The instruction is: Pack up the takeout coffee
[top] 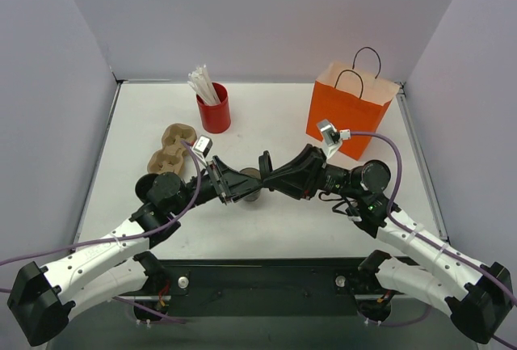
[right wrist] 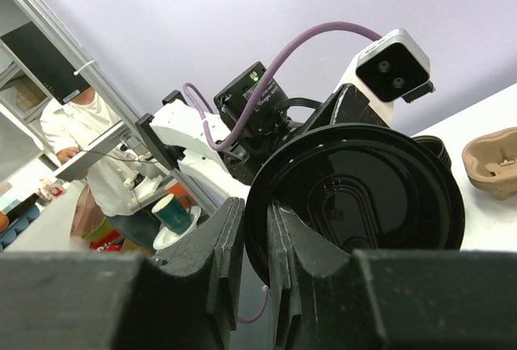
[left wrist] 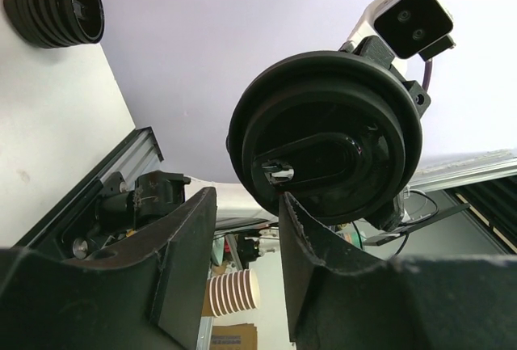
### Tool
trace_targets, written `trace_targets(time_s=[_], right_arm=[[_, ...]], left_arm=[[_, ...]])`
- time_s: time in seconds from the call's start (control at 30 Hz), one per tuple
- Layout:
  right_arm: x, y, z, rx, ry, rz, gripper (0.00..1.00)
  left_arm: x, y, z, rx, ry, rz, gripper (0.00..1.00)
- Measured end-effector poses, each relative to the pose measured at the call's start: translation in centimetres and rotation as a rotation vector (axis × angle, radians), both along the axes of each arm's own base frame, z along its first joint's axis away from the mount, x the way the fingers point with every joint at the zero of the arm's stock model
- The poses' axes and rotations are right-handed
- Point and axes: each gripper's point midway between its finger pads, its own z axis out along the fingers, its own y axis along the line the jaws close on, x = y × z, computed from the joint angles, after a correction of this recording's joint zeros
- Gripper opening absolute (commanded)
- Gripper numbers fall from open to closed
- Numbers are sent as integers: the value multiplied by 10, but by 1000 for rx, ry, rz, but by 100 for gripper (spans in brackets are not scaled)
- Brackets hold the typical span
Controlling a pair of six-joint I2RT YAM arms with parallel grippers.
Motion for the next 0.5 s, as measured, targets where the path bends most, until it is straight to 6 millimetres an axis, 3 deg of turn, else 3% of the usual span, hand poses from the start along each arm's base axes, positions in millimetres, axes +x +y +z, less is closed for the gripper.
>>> trace_targets(time_s=[0.13,0.37,0.47,0.5], right_arm=[[-1,0,-2,9,4,0,18],[0,0,-9,19,24,1,17],[-1,0,-9,29,19,1,17],[-2,0,-10,32,19,5,18]], left_arm=[[0,0,0,0,1,0,43],[2,0,1,-7,11,5,29],[5,-1,-2,-4,27,13,31],[6,-1,-3,-2,32,15,37]])
